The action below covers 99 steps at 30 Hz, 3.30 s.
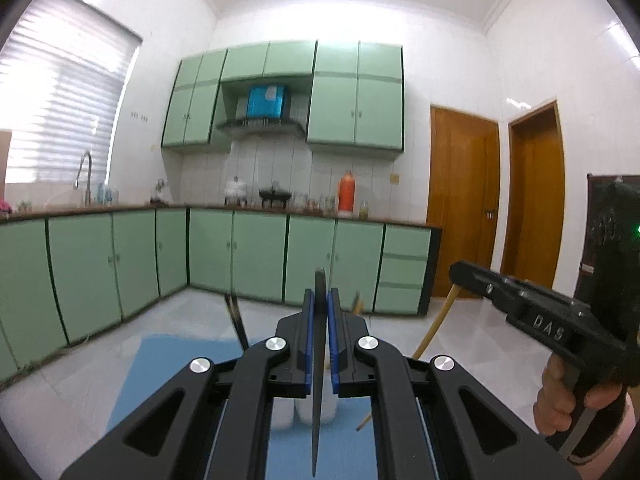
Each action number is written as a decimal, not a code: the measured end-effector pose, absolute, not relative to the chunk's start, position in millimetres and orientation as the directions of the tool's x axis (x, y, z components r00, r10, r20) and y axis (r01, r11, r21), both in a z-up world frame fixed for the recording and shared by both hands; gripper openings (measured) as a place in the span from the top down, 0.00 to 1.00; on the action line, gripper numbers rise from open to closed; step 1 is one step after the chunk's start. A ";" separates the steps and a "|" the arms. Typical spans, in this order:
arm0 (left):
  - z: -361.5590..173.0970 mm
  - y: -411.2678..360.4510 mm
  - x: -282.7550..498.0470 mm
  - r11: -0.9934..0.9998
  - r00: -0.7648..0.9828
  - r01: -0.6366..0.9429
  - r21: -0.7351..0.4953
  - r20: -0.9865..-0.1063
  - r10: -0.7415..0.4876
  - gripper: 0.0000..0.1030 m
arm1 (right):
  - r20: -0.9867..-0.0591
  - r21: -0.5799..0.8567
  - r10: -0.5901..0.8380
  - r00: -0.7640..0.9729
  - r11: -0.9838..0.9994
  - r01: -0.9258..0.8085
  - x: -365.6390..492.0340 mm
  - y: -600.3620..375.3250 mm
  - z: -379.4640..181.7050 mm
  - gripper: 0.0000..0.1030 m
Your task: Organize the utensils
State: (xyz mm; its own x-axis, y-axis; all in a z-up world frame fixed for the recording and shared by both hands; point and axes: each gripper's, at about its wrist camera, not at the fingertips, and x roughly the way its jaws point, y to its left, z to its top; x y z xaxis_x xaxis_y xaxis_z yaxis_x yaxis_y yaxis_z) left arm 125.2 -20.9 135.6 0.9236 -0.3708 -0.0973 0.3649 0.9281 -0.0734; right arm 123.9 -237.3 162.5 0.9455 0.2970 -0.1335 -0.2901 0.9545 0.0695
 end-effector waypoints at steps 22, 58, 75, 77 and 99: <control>137.1 -47.1 292.6 0.962 0.964 0.267 -0.066 0.008 -0.267 0.94 | -0.163 0.051 0.211 0.964 0.977 -0.205 276.8 -221.5 148.7 0.94; 71.3 -15.9 296.1 0.957 0.942 0.267 -0.115 -0.180 -0.284 0.47 | -0.228 0.085 0.158 0.961 0.986 -0.142 260.0 -222.7 78.5 0.67; 65.5 11.3 195.6 0.979 0.966 0.182 -0.089 -0.170 -0.195 0.06 | -0.236 0.123 0.149 0.960 0.985 -0.122 163.0 -243.2 59.5 0.17; 61.1 12.9 185.6 0.981 0.964 0.169 -0.090 -0.193 -0.184 0.06 | -0.260 0.129 0.147 0.954 0.985 -0.117 154.1 -243.6 53.6 0.14; 5.2 12.0 107.2 0.992 0.901 0.125 -0.035 -0.415 -0.128 0.06 | -0.446 0.113 0.154 0.882 0.987 -0.115 79.8 -225.7 4.0 0.05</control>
State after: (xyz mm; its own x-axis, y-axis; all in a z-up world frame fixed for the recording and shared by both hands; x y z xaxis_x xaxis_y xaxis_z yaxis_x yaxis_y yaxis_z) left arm 107.2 12.0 5.2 0.9010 -0.1279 -0.4146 0.1246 0.9916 -0.0352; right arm 79.8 -225.7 4.0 0.8815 0.1540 -0.4463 -0.1151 0.9869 0.1131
